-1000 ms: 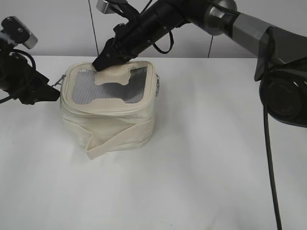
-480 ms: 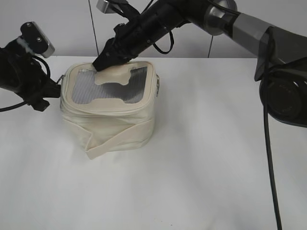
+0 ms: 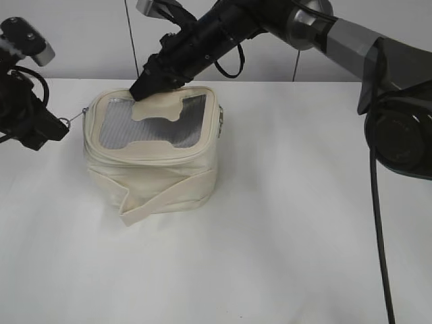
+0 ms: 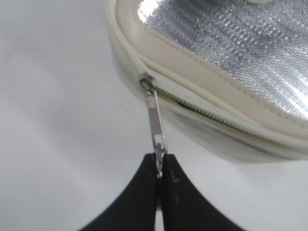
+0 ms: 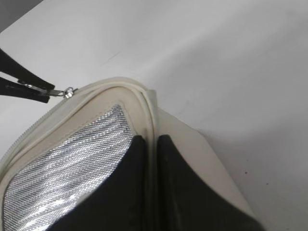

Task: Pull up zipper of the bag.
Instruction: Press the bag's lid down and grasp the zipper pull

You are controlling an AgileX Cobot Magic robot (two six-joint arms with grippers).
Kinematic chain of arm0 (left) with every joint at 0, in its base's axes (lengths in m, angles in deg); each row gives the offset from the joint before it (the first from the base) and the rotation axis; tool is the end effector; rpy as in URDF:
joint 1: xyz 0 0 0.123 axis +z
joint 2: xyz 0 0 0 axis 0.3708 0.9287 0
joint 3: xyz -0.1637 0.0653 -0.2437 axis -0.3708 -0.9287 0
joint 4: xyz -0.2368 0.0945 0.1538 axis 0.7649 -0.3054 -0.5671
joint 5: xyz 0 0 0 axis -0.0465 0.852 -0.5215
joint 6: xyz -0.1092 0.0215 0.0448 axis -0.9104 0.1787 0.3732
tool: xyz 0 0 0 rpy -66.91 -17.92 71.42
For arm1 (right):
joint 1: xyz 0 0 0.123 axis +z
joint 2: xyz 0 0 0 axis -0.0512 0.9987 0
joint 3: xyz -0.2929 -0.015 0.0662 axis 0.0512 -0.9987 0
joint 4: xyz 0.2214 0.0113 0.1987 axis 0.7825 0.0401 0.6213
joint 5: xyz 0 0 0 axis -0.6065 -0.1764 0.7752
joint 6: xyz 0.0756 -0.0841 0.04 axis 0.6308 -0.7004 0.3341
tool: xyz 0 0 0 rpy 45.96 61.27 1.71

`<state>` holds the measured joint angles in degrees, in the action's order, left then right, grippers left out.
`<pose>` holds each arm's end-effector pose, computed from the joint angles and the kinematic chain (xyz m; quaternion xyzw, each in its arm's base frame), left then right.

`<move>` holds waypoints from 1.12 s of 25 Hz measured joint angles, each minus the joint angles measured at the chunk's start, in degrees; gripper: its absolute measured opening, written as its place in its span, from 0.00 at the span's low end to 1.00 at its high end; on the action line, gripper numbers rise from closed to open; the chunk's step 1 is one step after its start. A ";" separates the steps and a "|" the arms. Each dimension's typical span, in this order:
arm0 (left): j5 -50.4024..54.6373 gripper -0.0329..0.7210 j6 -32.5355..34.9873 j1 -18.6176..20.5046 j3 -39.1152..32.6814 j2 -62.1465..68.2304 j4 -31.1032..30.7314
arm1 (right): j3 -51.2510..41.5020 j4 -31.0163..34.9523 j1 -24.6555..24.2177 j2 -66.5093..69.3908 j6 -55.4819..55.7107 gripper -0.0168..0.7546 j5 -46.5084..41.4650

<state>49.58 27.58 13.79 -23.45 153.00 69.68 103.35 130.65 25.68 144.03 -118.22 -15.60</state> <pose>0.3578 -0.0844 0.1817 0.4073 0.8683 -0.0690 0.2747 0.5098 0.3703 0.1755 -0.4251 0.7880 0.3776 0.2360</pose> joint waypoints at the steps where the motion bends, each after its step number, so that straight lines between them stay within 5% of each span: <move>1: 0.79 0.03 -1.06 0.00 0.02 -0.77 -0.40 | 0.00 0.00 0.00 0.00 0.77 0.09 0.00; 10: 3.13 0.03 -3.81 -3.88 -9.01 -6.36 0.07 | 0.00 -0.05 0.00 0.00 3.54 0.09 0.45; 15: 1.44 0.03 -3.99 -11.45 -12.60 -7.82 3.97 | 0.00 -0.10 0.00 0.00 3.83 0.09 0.45; 23: -14.78 0.03 -4.30 -30.05 -13.11 -7.82 9.71 | 0.00 -0.04 0.06 0.00 3.96 0.09 0.32; 28: -16.14 0.05 -6.99 -31.24 -13.18 -7.82 10.36 | 0.00 0.00 -0.07 0.00 4.02 0.09 -0.83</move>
<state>33.44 20.59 -17.45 -36.63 145.18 80.04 103.35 130.66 25.61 144.03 -114.20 -16.42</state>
